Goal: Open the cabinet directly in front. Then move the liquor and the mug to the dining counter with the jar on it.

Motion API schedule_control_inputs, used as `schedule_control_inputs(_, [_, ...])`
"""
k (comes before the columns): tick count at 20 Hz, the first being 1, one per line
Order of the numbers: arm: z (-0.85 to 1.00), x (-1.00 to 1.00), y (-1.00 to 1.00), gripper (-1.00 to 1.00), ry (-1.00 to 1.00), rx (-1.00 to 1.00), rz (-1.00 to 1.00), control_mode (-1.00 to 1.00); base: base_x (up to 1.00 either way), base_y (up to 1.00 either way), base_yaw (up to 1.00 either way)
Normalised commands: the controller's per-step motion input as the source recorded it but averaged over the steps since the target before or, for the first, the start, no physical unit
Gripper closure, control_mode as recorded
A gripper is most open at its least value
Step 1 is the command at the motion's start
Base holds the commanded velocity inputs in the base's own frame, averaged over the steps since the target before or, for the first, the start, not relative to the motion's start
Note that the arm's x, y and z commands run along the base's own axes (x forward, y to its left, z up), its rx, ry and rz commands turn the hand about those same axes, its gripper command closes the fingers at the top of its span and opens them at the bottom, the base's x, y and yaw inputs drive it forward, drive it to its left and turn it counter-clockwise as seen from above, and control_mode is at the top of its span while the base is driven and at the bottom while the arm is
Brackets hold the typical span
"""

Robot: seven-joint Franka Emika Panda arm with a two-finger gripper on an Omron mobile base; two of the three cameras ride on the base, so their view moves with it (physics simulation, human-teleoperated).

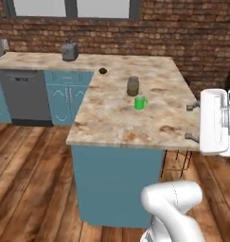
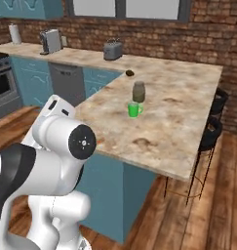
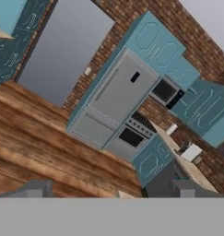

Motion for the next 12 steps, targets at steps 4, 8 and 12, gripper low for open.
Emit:
schedule_control_inputs(4, [0.00, 0.00, 0.00, -1.00, 0.00, 0.00, 0.00, 1.00, -0.02, 0.29, 0.78])
schedule_control_inputs(8, [0.00, 0.00, 0.00, -1.00, 0.00, 0.00, 0.00, 1.00, -0.06, 0.25, 0.91])
schedule_control_inputs(12, [0.00, 0.00, 0.00, -1.00, 0.00, 0.00, 0.00, 1.00, -0.09, 0.20, 0.93])
